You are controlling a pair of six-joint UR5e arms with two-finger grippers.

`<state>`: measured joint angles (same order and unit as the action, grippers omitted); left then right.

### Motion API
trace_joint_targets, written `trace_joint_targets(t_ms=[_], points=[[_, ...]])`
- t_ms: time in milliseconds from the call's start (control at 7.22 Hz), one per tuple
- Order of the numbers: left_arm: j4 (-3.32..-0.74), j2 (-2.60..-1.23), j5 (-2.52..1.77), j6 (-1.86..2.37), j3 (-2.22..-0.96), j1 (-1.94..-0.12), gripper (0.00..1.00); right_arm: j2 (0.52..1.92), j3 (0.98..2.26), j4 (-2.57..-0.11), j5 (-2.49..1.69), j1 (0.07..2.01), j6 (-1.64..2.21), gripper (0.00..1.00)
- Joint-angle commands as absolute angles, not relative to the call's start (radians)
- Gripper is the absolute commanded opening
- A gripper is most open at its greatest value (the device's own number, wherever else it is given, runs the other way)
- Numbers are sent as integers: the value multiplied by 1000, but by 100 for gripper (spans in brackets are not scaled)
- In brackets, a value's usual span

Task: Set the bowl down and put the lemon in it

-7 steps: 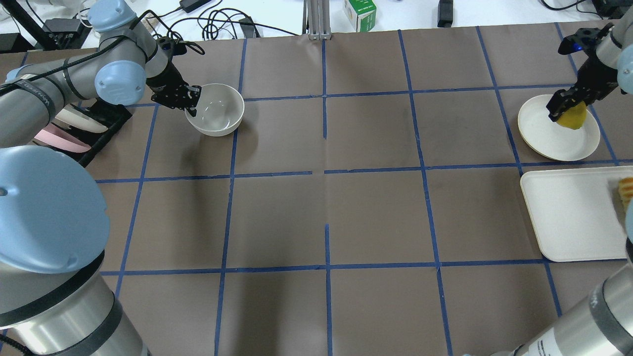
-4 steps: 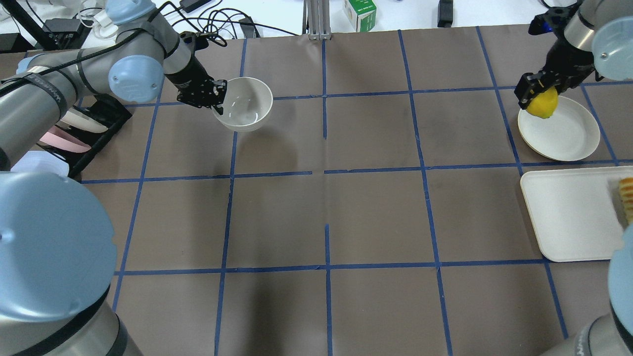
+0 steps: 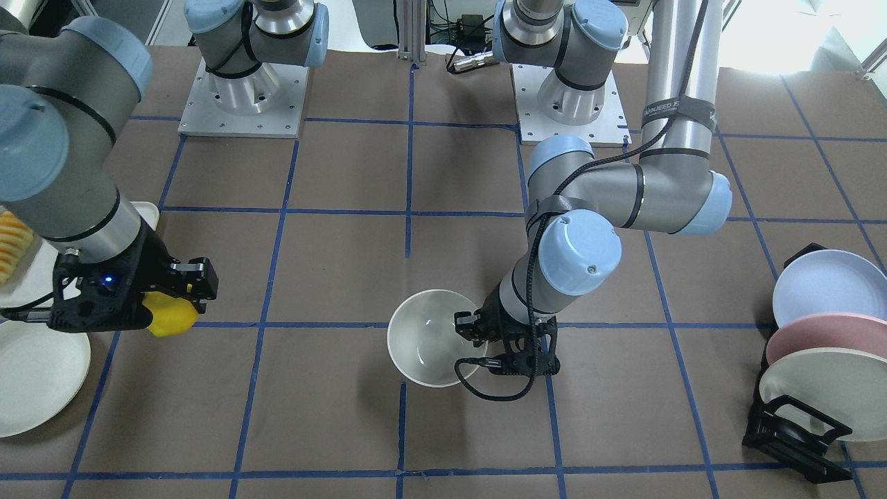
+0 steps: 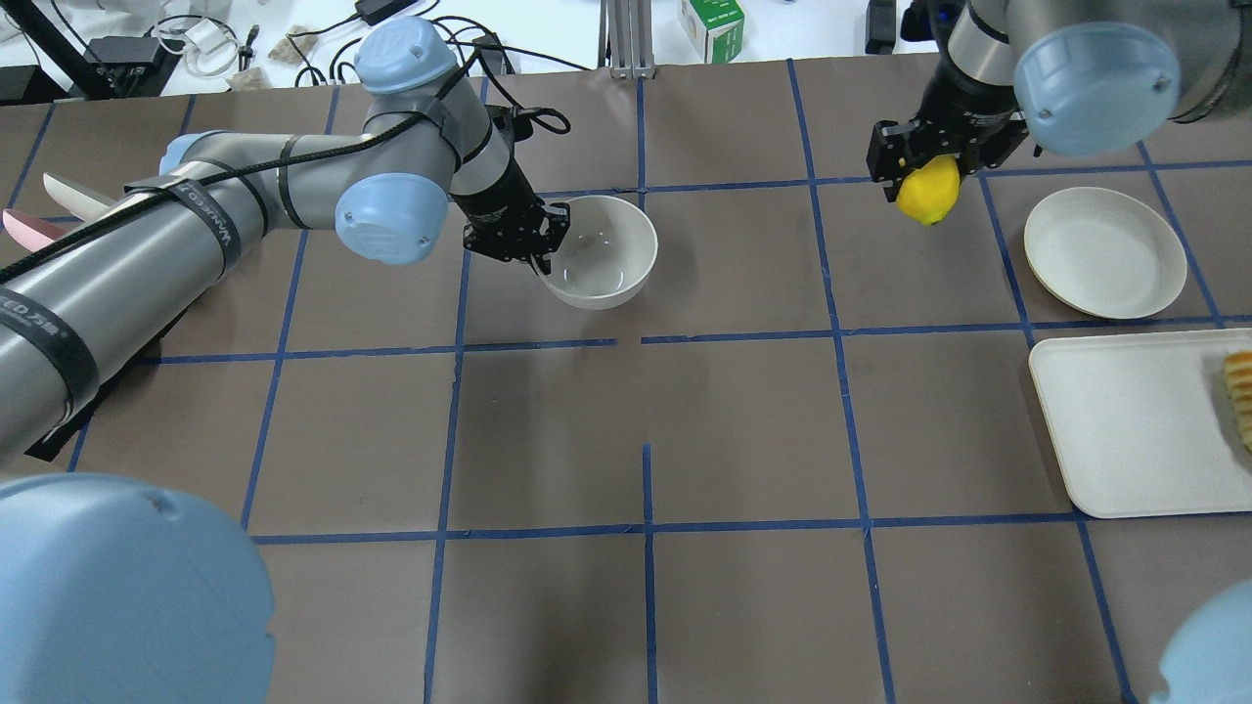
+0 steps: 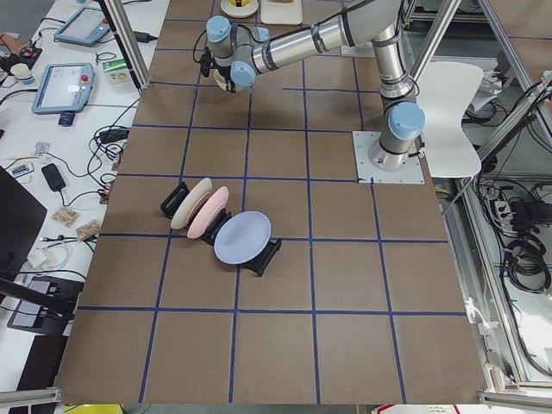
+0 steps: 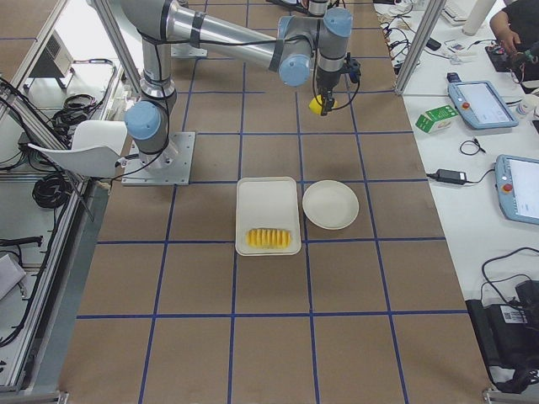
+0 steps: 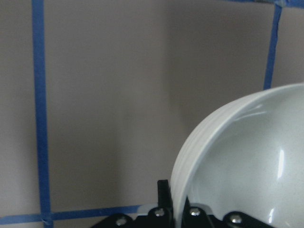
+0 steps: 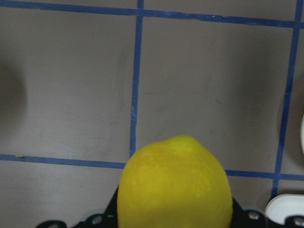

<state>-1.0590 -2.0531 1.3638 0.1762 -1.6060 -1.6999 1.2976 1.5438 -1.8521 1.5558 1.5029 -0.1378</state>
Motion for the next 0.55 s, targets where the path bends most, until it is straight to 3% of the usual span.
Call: trace_joint_targets(t_ms=[0,277,415], points=[[-946,-2068,1364,210,-1678,-1743,0,1304,1543,-1852,1543,1537,-84,17],[-928,-2077,1361,224,-1681,-1764,0,1301,1543,-1853,1523,1583,13,17],[-924,-2074,1365,254,-1680,-1773,46,1301,1542,-1859,1523,1612,59,17]])
